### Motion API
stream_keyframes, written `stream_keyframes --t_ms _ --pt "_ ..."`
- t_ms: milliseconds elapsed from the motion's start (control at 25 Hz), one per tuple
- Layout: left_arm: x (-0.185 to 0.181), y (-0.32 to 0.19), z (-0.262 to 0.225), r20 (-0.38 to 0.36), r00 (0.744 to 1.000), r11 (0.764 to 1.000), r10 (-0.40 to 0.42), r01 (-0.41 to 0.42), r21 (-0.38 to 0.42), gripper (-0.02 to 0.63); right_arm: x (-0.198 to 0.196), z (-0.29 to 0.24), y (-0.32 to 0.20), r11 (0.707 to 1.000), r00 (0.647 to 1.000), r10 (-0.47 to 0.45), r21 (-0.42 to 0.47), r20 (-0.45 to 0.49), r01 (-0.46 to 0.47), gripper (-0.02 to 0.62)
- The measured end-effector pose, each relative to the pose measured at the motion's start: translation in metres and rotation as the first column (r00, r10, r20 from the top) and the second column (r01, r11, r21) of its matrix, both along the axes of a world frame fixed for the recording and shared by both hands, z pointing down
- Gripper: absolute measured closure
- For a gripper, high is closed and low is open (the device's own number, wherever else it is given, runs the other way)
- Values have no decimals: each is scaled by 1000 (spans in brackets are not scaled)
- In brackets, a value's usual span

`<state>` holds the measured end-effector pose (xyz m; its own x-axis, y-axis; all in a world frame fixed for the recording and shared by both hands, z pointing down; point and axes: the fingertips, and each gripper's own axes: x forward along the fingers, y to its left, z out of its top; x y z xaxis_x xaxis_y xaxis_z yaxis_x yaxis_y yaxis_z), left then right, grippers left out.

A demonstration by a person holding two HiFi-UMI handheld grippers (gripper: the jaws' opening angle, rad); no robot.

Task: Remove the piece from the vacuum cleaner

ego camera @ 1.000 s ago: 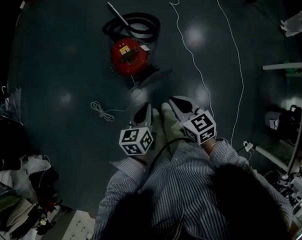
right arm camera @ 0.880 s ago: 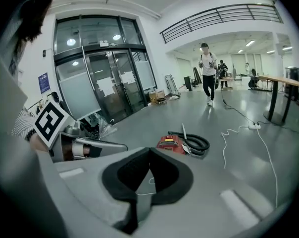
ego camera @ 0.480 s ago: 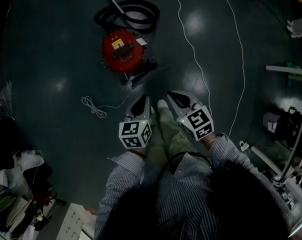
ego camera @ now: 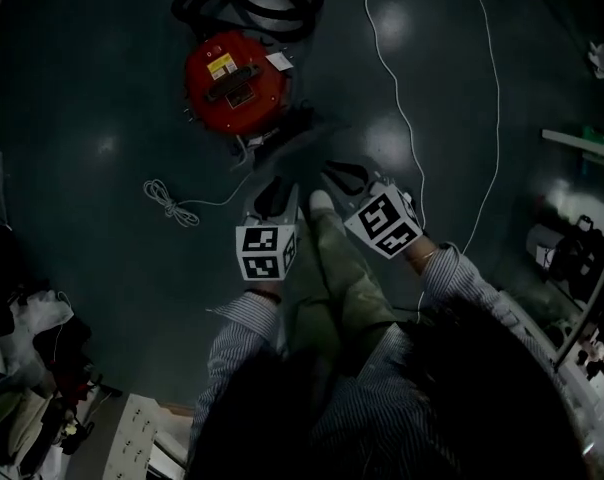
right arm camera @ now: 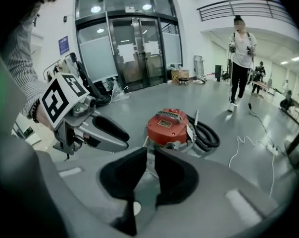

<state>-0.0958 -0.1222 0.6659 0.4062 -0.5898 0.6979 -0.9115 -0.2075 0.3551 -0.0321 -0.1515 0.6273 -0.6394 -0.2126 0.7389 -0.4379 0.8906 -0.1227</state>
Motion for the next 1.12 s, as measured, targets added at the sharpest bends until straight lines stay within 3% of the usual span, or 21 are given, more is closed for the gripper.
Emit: stream_keyframes --t_ms 320,600,800,1000,1120 --pt "-8 -18 71 151 983 994 103 -97 -49 411 -5 76 -13 980 971 -189 40 -149 197 494" --pt "-14 -30 116 183 971 986 152 -136 -99 387 -5 123 -29 962 940 -247 54 -237 266 460" --pt "-13 -31 145 204 951 967 233 -203 -156 387 -2 154 -43 933 891 -303 84 -337 349 453" --pt "-9 -36 161 224 920 943 321 -287 -172 387 0 179 -47 915 845 -345 53 -409 399 449" --pt "-8 -39 168 229 915 939 332 -297 -176 387 3 191 -47 919 834 -350 18 -427 395 449"
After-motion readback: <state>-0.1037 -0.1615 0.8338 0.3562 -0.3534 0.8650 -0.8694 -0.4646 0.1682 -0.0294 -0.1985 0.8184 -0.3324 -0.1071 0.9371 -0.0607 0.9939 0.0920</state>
